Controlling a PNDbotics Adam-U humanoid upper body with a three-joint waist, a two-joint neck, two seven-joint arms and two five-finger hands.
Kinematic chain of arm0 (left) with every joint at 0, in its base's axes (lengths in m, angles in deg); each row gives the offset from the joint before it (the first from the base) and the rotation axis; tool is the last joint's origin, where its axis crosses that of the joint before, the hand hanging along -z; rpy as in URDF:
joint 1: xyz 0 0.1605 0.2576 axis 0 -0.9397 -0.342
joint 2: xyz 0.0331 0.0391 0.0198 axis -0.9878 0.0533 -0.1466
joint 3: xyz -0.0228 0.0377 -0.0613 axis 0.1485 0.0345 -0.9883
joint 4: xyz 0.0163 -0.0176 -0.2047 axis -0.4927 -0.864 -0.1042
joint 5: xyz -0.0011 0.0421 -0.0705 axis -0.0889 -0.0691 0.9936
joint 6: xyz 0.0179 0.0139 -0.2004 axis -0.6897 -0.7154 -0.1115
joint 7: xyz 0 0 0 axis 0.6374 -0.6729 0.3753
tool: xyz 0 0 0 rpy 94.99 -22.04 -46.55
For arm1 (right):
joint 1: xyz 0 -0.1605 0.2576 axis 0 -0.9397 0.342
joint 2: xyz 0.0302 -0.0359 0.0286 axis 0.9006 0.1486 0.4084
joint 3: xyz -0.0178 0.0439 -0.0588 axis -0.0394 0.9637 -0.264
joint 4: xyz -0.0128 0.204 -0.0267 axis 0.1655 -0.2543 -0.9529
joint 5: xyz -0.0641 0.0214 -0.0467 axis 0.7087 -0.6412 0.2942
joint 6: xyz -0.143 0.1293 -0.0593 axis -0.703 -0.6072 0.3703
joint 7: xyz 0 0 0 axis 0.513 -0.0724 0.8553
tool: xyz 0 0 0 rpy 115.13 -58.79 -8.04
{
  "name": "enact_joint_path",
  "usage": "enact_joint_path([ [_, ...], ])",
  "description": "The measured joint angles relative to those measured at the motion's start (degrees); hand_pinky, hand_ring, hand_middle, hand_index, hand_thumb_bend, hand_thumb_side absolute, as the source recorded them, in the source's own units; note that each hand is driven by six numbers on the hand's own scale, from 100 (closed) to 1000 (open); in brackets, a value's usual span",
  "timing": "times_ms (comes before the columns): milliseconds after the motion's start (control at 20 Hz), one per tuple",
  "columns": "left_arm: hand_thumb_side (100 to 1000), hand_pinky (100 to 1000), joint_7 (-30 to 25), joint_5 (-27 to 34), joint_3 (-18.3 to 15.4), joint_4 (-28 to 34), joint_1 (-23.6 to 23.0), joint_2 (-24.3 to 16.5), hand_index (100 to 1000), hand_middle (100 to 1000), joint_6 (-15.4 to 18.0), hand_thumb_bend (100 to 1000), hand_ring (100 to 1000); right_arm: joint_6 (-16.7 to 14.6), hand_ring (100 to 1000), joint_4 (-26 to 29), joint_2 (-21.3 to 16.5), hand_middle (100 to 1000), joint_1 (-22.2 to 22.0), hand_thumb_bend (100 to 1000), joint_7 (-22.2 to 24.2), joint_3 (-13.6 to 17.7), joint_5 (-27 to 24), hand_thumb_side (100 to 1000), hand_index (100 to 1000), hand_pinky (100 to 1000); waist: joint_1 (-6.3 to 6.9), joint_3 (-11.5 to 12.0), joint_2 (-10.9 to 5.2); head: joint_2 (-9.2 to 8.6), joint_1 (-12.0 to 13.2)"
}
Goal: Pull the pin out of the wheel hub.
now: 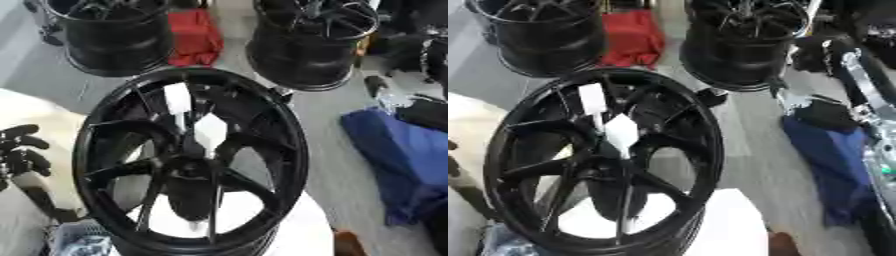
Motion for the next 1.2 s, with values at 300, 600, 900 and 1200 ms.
enact_joint_path([
  [300, 898, 581, 0.00, 0.01, 0.02, 0.03, 0.01, 0.00, 862, 650, -0.01, 100, 575, -0.66, 723, -1.14, -0.38, 698, 0.23, 359, -5.01, -2.33, -0.04, 289, 833, 801, -0.01, 0.04, 0.00, 0.17, -0.25],
  [600, 897, 581, 0.00, 0.04, 0.04, 0.30, 0.02, -0.01, 863, 650, -0.02, 100, 574, -0.67, 737, -1.49, -1.50, 716, 1.83, 383, -5.95, -3.79, -0.04, 297, 847, 810, -0.04, 0.10, 0.00, 0.40, -0.46],
  [900, 897, 580, 0.01, 0.03, 0.73, 0.30, 0.00, -0.32, 862, 650, -0.04, 100, 574, 1.12, 776, -1.35, -7.02, 766, 8.12, 471, -2.39, -9.01, -0.67, 341, 899, 829, -0.83, 1.20, -0.07, 0.48, -1.19],
  [1200, 896, 581, 0.03, -0.10, 1.84, 0.30, -0.06, -0.69, 863, 650, -0.07, 100, 574, 3.87, 836, 0.71, -14.85, 837, 16.02, 531, 2.48, -16.91, -4.93, 371, 944, 850, -1.45, 2.88, -0.34, 0.97, -2.32],
])
